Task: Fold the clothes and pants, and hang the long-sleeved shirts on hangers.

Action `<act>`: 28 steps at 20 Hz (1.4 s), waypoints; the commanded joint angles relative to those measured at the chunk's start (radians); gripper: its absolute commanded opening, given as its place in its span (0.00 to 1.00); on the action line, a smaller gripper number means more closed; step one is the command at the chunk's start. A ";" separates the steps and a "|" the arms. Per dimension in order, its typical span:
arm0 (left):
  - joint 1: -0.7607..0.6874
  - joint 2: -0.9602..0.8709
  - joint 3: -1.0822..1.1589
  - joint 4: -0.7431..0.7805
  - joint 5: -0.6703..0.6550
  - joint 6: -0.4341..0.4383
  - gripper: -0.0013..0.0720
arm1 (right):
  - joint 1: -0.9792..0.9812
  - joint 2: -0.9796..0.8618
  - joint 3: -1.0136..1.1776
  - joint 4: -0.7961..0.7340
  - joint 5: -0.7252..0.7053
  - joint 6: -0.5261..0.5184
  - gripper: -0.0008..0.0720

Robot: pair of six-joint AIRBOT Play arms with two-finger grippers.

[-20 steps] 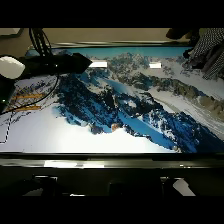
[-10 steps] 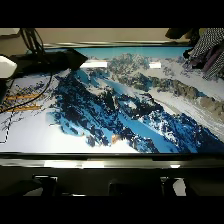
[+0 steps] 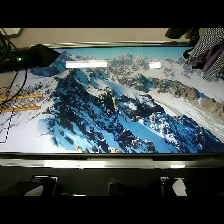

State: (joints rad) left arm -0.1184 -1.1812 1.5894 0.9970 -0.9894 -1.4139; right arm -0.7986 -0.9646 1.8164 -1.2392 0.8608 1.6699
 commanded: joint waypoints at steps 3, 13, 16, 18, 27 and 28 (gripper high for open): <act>0.017 0.037 -0.003 0.244 -0.152 0.003 0.04 | 0.518 -0.214 0.001 -0.082 0.354 -0.220 0.04; 0.019 0.226 -0.303 0.488 -0.084 -0.001 0.05 | 0.915 -0.278 -0.214 -0.333 0.578 -0.256 0.05; 0.019 0.225 -0.303 0.488 -0.083 -0.001 0.05 | 0.915 -0.276 -0.214 -0.333 0.578 -0.257 0.05; 0.019 0.225 -0.303 0.488 -0.083 -0.001 0.05 | 0.915 -0.276 -0.214 -0.333 0.578 -0.257 0.05; 0.019 0.225 -0.303 0.488 -0.083 -0.001 0.05 | 0.915 -0.276 -0.214 -0.333 0.578 -0.257 0.05; 0.019 0.225 -0.303 0.488 -0.083 -0.001 0.05 | 0.915 -0.276 -0.214 -0.333 0.578 -0.257 0.05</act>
